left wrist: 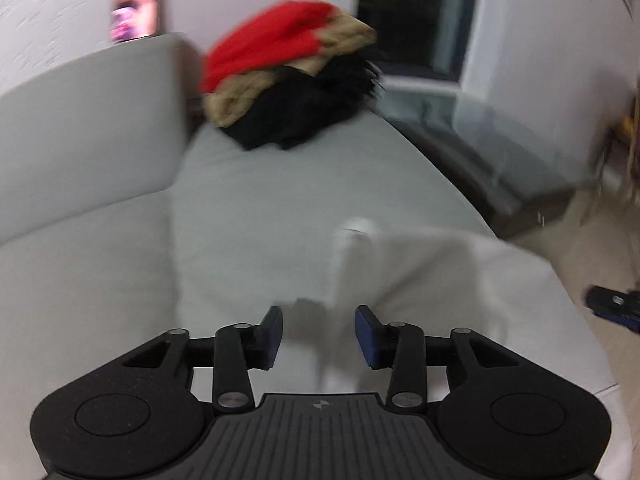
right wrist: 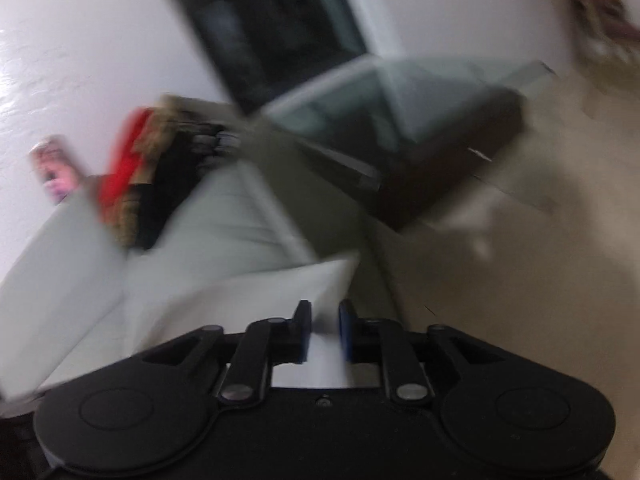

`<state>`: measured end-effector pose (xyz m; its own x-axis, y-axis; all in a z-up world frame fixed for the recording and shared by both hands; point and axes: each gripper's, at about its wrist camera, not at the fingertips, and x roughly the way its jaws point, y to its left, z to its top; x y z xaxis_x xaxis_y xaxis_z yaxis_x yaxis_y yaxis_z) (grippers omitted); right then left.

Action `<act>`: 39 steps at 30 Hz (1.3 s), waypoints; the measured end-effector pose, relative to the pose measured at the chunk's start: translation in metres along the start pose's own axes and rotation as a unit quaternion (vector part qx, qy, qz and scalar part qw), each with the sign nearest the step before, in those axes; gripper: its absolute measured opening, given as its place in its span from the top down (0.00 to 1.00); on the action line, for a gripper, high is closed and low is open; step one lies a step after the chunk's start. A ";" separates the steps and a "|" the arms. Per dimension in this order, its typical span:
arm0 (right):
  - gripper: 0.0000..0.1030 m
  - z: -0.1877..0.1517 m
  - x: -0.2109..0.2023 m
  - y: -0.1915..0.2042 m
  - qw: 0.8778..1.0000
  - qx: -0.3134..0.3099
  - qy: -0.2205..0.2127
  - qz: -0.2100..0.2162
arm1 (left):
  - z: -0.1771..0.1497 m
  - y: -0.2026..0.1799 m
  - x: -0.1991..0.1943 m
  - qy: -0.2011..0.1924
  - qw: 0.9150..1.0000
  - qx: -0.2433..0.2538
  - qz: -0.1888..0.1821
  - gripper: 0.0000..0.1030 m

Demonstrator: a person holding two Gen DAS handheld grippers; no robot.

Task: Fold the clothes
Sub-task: 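Lay the hoodie on the sofa end by the glass table, open left tool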

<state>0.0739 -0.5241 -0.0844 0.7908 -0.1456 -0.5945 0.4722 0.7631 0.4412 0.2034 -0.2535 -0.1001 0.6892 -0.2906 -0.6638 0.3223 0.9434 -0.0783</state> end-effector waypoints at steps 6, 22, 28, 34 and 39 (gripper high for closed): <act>0.48 -0.019 -0.033 -0.015 0.999 0.028 0.001 0.038 | -0.020 0.003 -0.043 -0.041 0.998 0.031 -0.046 0.65; 0.54 -0.089 -0.097 0.019 0.995 -0.073 0.062 -0.015 | -0.080 -0.043 -0.084 0.031 0.991 0.109 -0.074 0.49; 0.56 -0.113 -0.075 0.028 0.985 -0.120 0.108 -0.064 | -0.094 -0.062 -0.066 0.110 0.983 0.145 -0.031 0.42; 0.52 -0.105 -0.124 0.014 0.988 -0.065 0.124 -0.063 | -0.083 -0.038 -0.127 0.087 0.987 0.132 -0.012 0.42; 0.27 -0.093 -0.176 0.039 0.990 -0.100 0.090 -0.030 | -0.060 -0.019 -0.196 0.020 0.994 0.105 -0.029 0.16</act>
<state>-0.0832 -0.4100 -0.0247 0.6725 -0.0940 -0.7341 0.4153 0.8689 0.2693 0.0228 -0.2046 -0.0132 0.6405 -0.3325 -0.6922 0.4916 0.8701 0.0369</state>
